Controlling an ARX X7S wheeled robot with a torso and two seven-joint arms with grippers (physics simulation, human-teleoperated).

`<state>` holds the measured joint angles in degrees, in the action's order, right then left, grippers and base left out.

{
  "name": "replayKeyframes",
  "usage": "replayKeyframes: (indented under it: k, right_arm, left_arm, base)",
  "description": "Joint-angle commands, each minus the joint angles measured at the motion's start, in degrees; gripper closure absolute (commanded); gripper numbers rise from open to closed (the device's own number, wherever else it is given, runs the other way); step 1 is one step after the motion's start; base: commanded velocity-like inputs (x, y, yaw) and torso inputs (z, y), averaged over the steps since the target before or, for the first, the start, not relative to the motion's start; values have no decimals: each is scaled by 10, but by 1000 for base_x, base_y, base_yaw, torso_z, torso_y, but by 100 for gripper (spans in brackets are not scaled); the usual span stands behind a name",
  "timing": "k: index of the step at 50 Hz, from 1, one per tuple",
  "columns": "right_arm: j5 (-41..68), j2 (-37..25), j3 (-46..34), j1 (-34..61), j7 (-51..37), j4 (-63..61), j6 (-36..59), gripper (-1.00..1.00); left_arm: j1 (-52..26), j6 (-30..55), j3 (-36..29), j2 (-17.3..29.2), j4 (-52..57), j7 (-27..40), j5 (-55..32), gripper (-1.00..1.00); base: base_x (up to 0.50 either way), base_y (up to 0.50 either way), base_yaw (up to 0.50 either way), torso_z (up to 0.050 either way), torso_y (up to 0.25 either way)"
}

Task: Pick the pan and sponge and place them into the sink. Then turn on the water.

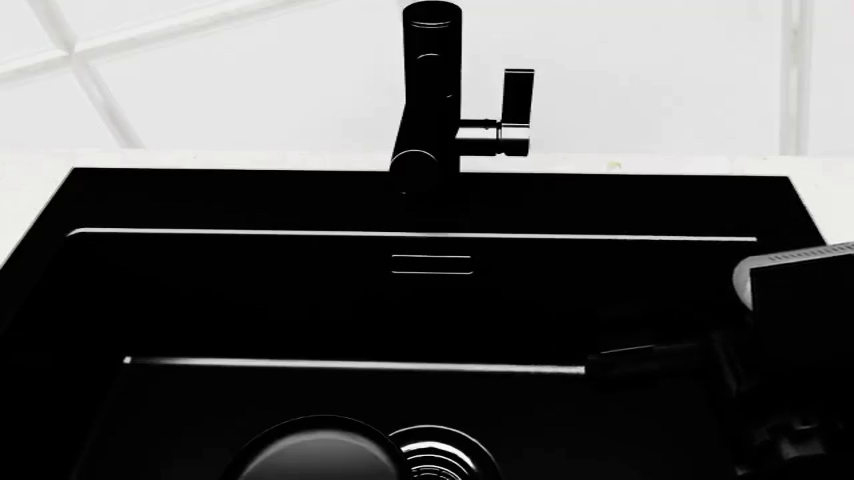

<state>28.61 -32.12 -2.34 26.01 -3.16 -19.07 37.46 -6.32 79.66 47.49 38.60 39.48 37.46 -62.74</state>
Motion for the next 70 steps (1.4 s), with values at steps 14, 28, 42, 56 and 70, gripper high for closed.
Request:
replayKeyframes:
  k: [14, 28, 42, 56, 70]
  right_arm:
    - [2, 1, 2, -7, -4, 2, -3, -100]
    - [-2, 5, -7, -14, -2, 9, -12, -100]
    - [1, 10, -12, -7, -5, 7, -9, -100]
    - [2, 10, -17, -8, -5, 7, -7, -100]
    - [1, 11, -18, -11, -4, 13, -13, -100]
  left_arm:
    - [26, -81, -79, 22, -101, -64, 78, -100]
    - [1, -131, -162, 32, -178, -87, 133, -100]
    - [-5, -146, -170, 52, -244, -110, 151, -100]
    - [16, -182, -205, 64, -302, -164, 173, -100]
    - [0, -181, -238, 52, -309, -164, 174, -100]
  base:
    - [0, 0, 0, 0, 0]
    - [0, 0, 0, 0, 0]
    - [0, 0, 0, 0, 0]
    - [0, 0, 0, 0, 0]
    - [0, 0, 0, 0, 0]
